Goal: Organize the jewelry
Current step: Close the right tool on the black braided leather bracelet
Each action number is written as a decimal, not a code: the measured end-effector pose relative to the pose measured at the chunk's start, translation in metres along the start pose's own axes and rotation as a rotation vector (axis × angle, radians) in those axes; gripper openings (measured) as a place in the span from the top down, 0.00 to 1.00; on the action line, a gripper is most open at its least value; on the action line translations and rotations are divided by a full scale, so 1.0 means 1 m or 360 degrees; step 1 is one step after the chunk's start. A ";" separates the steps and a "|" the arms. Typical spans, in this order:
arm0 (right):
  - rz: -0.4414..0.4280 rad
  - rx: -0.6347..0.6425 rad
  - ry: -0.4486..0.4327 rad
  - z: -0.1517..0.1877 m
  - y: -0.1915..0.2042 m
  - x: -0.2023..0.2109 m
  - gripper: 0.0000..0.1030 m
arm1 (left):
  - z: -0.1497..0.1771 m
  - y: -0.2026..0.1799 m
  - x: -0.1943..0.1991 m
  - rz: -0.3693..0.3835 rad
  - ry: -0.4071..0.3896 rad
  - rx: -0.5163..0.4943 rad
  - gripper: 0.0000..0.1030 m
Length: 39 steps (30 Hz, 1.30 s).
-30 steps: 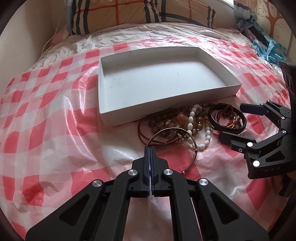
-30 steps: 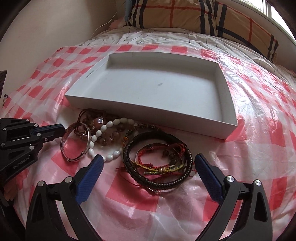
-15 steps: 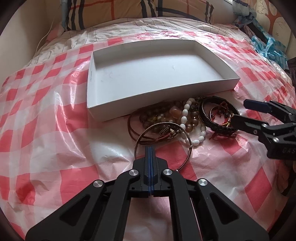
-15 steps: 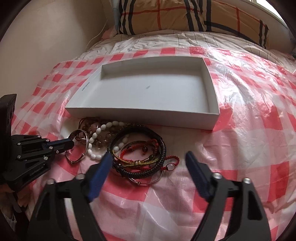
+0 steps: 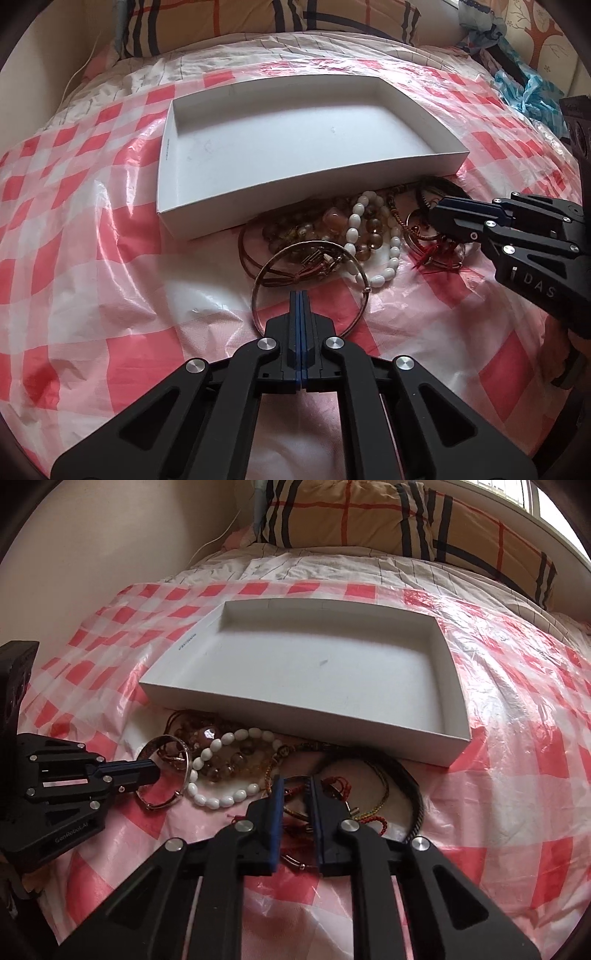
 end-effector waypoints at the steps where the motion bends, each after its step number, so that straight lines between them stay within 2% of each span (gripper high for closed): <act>1: -0.0004 -0.0011 -0.0007 0.001 -0.001 0.003 0.84 | 0.000 0.002 0.001 -0.0012 -0.0006 0.0003 1.00; 3: -0.0003 -0.0042 -0.0028 0.003 -0.004 0.008 0.44 | -0.004 0.008 0.004 -0.0028 -0.0028 0.0035 1.00; 4: 0.0025 -0.0042 -0.0049 0.002 -0.007 0.011 0.14 | -0.006 0.012 0.006 -0.0027 -0.0040 0.0065 1.00; 5: 0.0068 -0.0030 -0.0078 0.000 -0.010 0.015 0.10 | -0.009 0.015 0.007 -0.0020 -0.0047 0.0095 1.00; 8: 0.0089 -0.0052 -0.0080 -0.003 -0.020 0.011 0.10 | -0.013 0.021 0.005 -0.0011 -0.0048 0.0140 0.99; 13: 0.0057 -0.0080 0.0086 0.006 -0.028 -0.019 0.10 | -0.010 0.015 -0.008 -0.0038 -0.0007 0.0087 0.99; 15: -0.0005 -0.0105 0.0107 0.010 -0.027 -0.023 0.32 | -0.010 0.016 -0.012 -0.0041 0.0008 0.0094 0.99; 17: -0.0010 -0.0140 0.0114 0.013 -0.032 -0.023 0.61 | -0.010 0.017 -0.013 -0.0035 0.0013 0.0101 0.99; 19: -0.0066 -0.0187 0.0087 0.014 -0.035 -0.018 0.71 | -0.008 0.016 -0.012 -0.0024 0.0022 0.0099 0.99; 21: -0.0082 -0.0191 0.0044 0.014 -0.037 -0.009 0.71 | -0.008 0.016 -0.011 -0.0024 0.0023 0.0093 0.99; 22: -0.0095 -0.0191 0.0014 0.012 -0.036 -0.005 0.57 | -0.007 0.016 -0.011 -0.0024 0.0023 0.0091 0.99; 23: -0.0091 -0.0190 -0.0012 0.012 -0.037 0.001 0.23 | -0.007 0.016 -0.010 -0.0024 0.0020 0.0092 0.99; 24: -0.0054 -0.0179 -0.0036 0.011 -0.040 0.005 0.12 | -0.008 0.017 -0.008 -0.0024 0.0015 0.0092 0.99; 25: 0.0019 -0.0154 -0.0061 0.011 -0.044 0.010 0.08 | -0.009 0.018 -0.007 -0.0024 0.0011 0.0095 0.99; 27: 0.0071 -0.0145 -0.0049 0.013 -0.050 0.012 0.08 | -0.010 0.020 -0.005 -0.0023 0.0001 0.0107 0.99; 32: 0.0043 -0.0190 0.0111 0.025 -0.055 -0.014 0.09 | -0.013 0.021 -0.001 -0.0002 -0.0025 0.0115 0.99; 34: 0.0038 -0.0157 0.0138 0.026 -0.052 -0.018 0.29 | -0.014 0.021 -0.001 0.0003 -0.0026 0.0114 0.99; 39: 0.0015 -0.0167 0.0090 0.024 -0.053 -0.011 0.33 | -0.014 0.021 -0.003 0.0003 -0.0033 0.0116 0.99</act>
Point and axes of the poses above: each gripper's, at about its wrist camera, not at the fingertips, and x roughly against the way its jaws point, y to its left, z to its underside, the point moved 10 cm from there along -x, roughly the way its jaws point, and after that the axes turned 13 degrees about x, right-handed, at the moved point
